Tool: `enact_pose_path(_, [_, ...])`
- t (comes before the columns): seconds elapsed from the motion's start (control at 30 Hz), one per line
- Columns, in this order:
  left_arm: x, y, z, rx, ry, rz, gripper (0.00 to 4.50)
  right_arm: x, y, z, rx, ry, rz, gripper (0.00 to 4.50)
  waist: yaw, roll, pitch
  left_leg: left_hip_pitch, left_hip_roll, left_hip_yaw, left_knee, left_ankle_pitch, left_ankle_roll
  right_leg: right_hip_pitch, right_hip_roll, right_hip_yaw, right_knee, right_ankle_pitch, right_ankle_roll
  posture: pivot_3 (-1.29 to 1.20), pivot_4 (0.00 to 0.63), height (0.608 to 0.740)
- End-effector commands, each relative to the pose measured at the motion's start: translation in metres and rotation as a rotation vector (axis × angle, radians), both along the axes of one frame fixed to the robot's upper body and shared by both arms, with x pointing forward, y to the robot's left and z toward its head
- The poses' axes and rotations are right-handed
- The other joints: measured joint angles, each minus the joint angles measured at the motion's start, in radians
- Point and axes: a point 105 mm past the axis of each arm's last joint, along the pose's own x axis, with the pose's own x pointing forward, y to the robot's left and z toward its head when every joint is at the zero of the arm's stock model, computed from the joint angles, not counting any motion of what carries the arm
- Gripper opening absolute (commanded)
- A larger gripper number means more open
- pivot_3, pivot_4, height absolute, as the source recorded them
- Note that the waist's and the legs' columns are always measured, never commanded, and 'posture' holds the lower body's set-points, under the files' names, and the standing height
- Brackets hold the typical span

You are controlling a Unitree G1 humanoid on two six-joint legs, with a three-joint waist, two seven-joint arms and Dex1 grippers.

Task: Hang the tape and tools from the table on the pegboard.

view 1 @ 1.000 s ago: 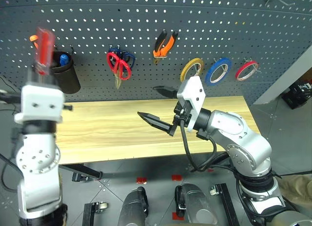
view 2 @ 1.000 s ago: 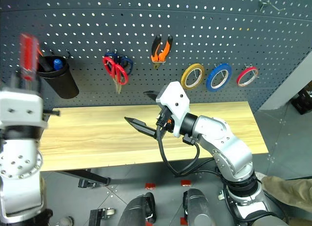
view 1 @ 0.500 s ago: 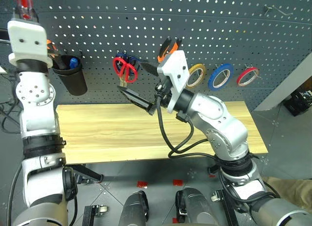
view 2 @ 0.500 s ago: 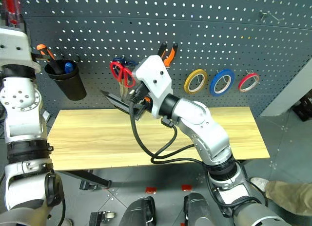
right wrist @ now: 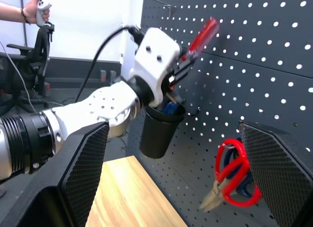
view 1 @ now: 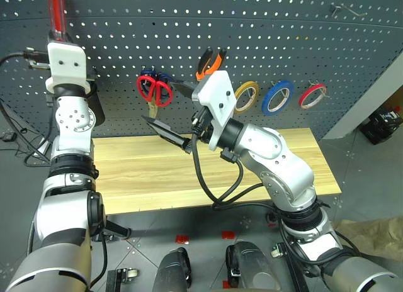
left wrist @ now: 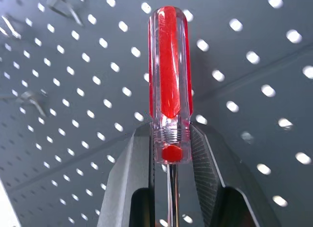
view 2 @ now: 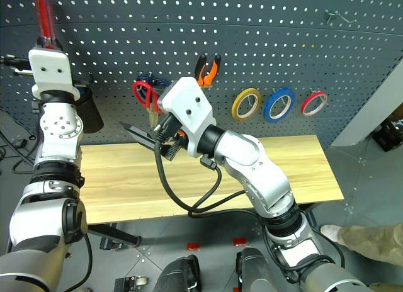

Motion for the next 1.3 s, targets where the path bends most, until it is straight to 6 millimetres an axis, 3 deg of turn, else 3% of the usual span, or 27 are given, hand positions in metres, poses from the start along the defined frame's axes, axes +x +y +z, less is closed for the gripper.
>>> enact_pose_path(0.03, [-0.003,-0.005,0.017,0.003,-0.074,-0.010,0.70,-0.009,-0.004,0.021,0.082,-0.037,0.020,4.50,-0.005,0.000,0.000,0.000,0.000,0.000,0.000,0.000,0.000,0.000,0.000,0.000,0.000,0.000,0.000,-0.31,0.132,0.740])
enact_pose_path(0.37, [0.000,-0.009,0.009,-0.021,-0.072,-0.016,0.70,-0.010,-0.005,0.020,0.063,-0.024,0.022,4.50,-0.021,0.000,0.000,0.000,0.000,0.000,0.000,0.000,0.000,0.000,0.000,0.000,0.001,0.000,0.000,-0.32,0.133,0.740])
enact_pose_path(0.5, [-0.008,-0.004,0.010,-0.054,-0.117,-0.016,0.70,-0.010,-0.005,0.019,0.061,-0.026,0.021,4.50,-0.027,0.000,0.000,0.000,0.000,0.000,0.001,0.000,0.000,0.000,0.000,0.000,0.001,0.000,0.000,-0.32,0.132,0.740])
enact_pose_path(0.73, [-0.027,0.010,0.013,-0.107,-0.197,0.030,2.90,-0.009,-0.005,0.018,0.058,-0.028,0.017,4.50,-0.049,0.000,0.000,0.000,0.000,0.000,0.001,0.000,0.000,0.000,0.000,0.001,0.002,0.000,0.000,-0.32,0.128,0.740])
enact_pose_path(0.9, [-0.036,0.010,0.013,-0.128,-0.220,0.034,4.46,-0.009,-0.005,0.016,0.055,-0.025,0.017,4.50,-0.054,0.000,-0.001,0.000,0.000,-0.001,0.004,0.000,0.000,0.000,0.000,0.001,0.005,0.000,0.000,-0.31,0.127,0.740])
enact_pose_path(1.1, [-0.033,-0.020,0.013,-0.067,-0.166,-0.079,4.49,-0.007,-0.007,0.014,0.051,-0.023,0.007,4.50,-0.053,0.000,-0.007,0.000,0.000,-0.002,0.012,-0.002,0.003,0.001,0.000,0.002,0.012,0.000,0.000,-0.31,0.119,0.740])
enact_pose_path(1.17, [-0.028,-0.035,-0.005,-0.063,-0.067,-0.162,4.49,-0.005,-0.011,0.010,0.045,-0.018,-0.007,4.50,-0.053,0.000,-0.012,0.000,0.000,-0.002,0.013,-0.002,0.004,0.001,0.000,0.002,0.014,0.000,0.000,-0.31,0.116,0.740])
enact_pose_path(1.3, [-0.035,-0.054,-0.044,-0.140,0.116,-0.338,4.49,0.003,-0.030,-0.006,0.016,0.007,-0.074,4.50,-0.057,0.003,-0.028,0.002,0.001,-0.002,0.013,-0.002,0.004,0.002,0.000,0.005,0.014,0.000,0.000,-0.30,0.104,0.740])
